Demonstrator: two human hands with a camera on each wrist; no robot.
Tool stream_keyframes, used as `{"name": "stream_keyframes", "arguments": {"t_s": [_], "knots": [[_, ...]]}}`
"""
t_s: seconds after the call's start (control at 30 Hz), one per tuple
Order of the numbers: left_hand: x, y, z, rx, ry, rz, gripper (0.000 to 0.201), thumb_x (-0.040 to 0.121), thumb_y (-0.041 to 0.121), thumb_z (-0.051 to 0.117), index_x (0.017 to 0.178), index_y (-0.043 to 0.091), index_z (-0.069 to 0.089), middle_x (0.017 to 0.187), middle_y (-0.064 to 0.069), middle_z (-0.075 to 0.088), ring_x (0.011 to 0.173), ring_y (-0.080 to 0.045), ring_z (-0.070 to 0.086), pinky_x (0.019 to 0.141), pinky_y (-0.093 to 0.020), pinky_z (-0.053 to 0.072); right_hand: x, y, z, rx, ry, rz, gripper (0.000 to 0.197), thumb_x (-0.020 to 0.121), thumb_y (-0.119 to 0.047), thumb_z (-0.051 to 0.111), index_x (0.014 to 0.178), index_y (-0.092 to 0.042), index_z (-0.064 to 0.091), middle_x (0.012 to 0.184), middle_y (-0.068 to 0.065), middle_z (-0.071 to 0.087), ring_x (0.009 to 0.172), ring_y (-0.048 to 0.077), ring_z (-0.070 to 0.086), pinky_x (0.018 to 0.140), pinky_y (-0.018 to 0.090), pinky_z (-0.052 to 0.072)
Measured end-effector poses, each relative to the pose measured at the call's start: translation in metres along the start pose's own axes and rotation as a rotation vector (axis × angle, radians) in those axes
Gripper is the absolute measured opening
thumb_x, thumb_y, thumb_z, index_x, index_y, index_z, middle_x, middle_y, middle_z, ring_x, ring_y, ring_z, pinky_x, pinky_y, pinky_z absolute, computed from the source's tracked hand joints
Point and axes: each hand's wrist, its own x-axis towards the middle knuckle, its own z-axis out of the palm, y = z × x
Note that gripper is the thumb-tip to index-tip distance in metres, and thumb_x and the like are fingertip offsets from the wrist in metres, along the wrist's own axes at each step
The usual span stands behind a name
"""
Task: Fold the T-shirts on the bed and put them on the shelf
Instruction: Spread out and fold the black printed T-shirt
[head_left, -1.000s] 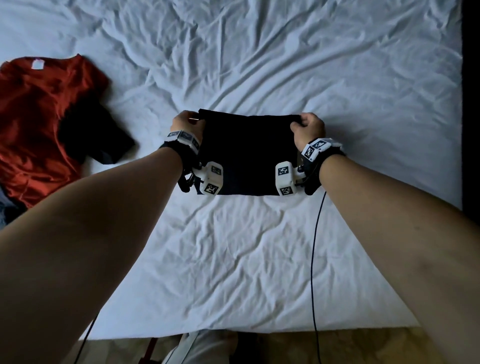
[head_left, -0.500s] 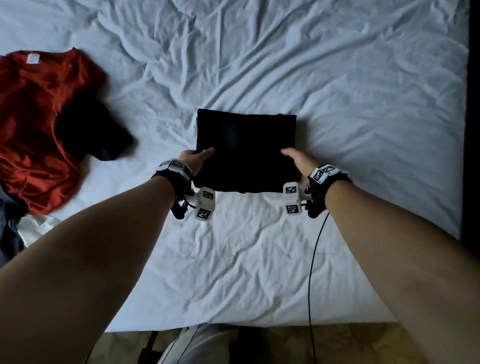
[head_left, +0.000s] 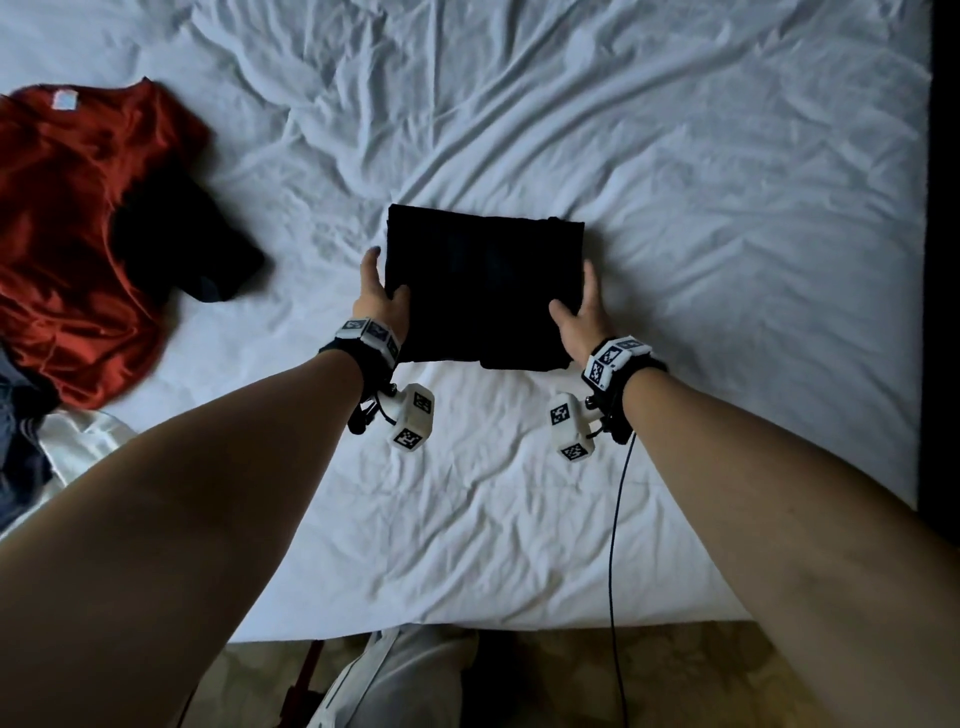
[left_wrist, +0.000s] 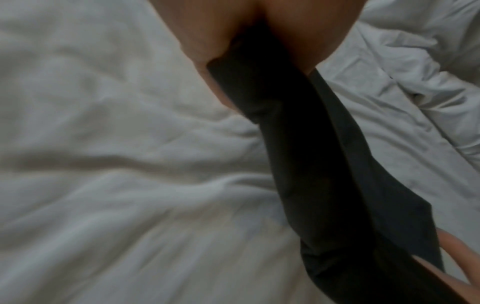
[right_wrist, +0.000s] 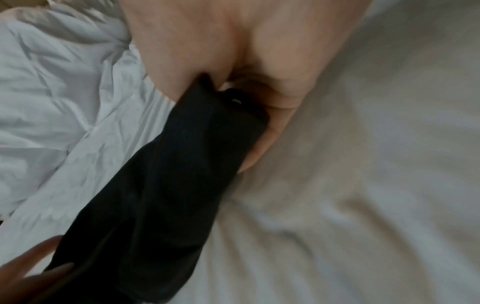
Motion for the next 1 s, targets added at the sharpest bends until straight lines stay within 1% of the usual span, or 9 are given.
{"name": "stream_keyframes", "arguments": {"t_s": [0.03, 0.1, 0.2, 0.27, 0.37, 0.5, 0.67, 0.83, 1.0], "knots": [[0.0, 0.0, -0.002, 0.003, -0.013, 0.043, 0.064, 0.091, 0.02, 0.042, 0.146, 0.042, 0.019, 0.08, -0.005, 0.058, 0.067, -0.025, 0.055, 0.066, -0.032, 0.042, -0.002, 0.0, -0.003, -0.019, -0.011, -0.03, 0.071, 0.095, -0.011, 0.05, 0.154, -0.024, 0.014, 0.151, 0.007, 0.04, 0.129, 0.023, 0.046, 0.097, 0.02, 0.034], [-0.002, 0.004, -0.007, -0.015, -0.061, 0.112, 0.068, 0.087, 0.01, 0.04, 0.145, 0.044, 0.026, 0.1, -0.007, 0.063, 0.082, -0.024, 0.059, 0.078, -0.031, 0.047, -0.006, -0.001, -0.011, -0.039, -0.026, -0.078, 0.072, 0.092, -0.003, 0.048, 0.153, -0.029, 0.022, 0.148, 0.004, 0.044, 0.128, 0.022, 0.048, 0.092, 0.013, 0.034], [-0.005, 0.012, -0.014, -0.047, -0.114, 0.149, 0.06, 0.086, 0.0, 0.044, 0.135, 0.032, 0.052, 0.126, -0.005, 0.061, 0.111, -0.022, 0.06, 0.1, -0.03, 0.047, -0.015, -0.008, -0.028, -0.062, -0.034, -0.104, 0.07, 0.09, 0.0, 0.047, 0.148, -0.037, 0.032, 0.139, 0.006, 0.054, 0.118, 0.028, 0.056, 0.092, 0.024, 0.044], [-0.014, 0.021, -0.018, -0.065, -0.132, 0.15, 0.058, 0.083, -0.002, 0.046, 0.126, 0.034, 0.06, 0.119, -0.005, 0.065, 0.106, -0.023, 0.063, 0.095, -0.03, 0.05, -0.024, -0.011, -0.042, -0.059, -0.041, -0.11, 0.072, 0.088, 0.002, 0.048, 0.145, -0.041, 0.037, 0.131, 0.009, 0.06, 0.106, 0.031, 0.061, 0.088, 0.034, 0.051], [-0.038, 0.045, -0.029, -0.102, -0.176, 0.156, 0.055, 0.083, -0.004, 0.047, 0.12, 0.033, 0.063, 0.11, -0.006, 0.066, 0.091, -0.022, 0.063, 0.08, -0.027, 0.05, -0.044, -0.017, -0.068, 0.003, -0.086, -0.122, 0.066, 0.085, 0.01, 0.044, 0.132, -0.035, 0.057, 0.122, 0.006, 0.065, 0.082, 0.018, 0.061, 0.073, 0.027, 0.051], [-0.086, 0.088, -0.041, -0.096, -0.212, 0.226, 0.056, 0.081, -0.011, 0.044, 0.122, 0.023, 0.062, 0.113, -0.012, 0.065, 0.094, -0.025, 0.061, 0.08, -0.027, 0.049, -0.09, -0.026, -0.115, 0.11, -0.064, -0.101, 0.059, 0.083, 0.013, 0.046, 0.113, -0.031, 0.069, 0.12, 0.007, 0.066, 0.086, 0.018, 0.063, 0.079, 0.03, 0.052], [-0.16, 0.144, -0.051, -0.055, -0.239, 0.349, 0.052, 0.082, -0.009, 0.044, 0.122, 0.018, 0.062, 0.12, -0.018, 0.063, 0.11, -0.033, 0.06, 0.09, -0.034, 0.049, -0.175, -0.038, -0.18, 0.278, 0.065, -0.096, 0.045, 0.081, 0.0, 0.061, 0.116, -0.029, 0.068, 0.116, 0.005, 0.067, 0.1, 0.022, 0.065, 0.085, 0.031, 0.054], [-0.256, 0.207, -0.042, -0.024, -0.246, 0.511, 0.04, 0.088, -0.002, 0.049, 0.121, 0.016, 0.061, 0.105, -0.009, 0.062, 0.091, -0.023, 0.058, 0.075, -0.025, 0.042, -0.266, -0.027, -0.25, 0.313, 0.243, -0.157, 0.043, 0.078, -0.01, 0.069, 0.116, -0.03, 0.067, 0.11, 0.003, 0.069, 0.096, 0.02, 0.067, 0.089, 0.034, 0.056], [-0.362, 0.256, -0.023, 0.015, -0.253, 0.704, 0.032, 0.085, 0.01, 0.058, 0.113, 0.025, 0.065, 0.101, -0.006, 0.065, 0.095, -0.025, 0.062, 0.083, -0.029, 0.049, -0.364, -0.006, -0.329, 0.278, 0.408, -0.229, 0.045, 0.08, -0.006, 0.065, 0.116, -0.033, 0.064, 0.116, 0.004, 0.064, 0.1, 0.02, 0.063, 0.083, 0.029, 0.053]]}}
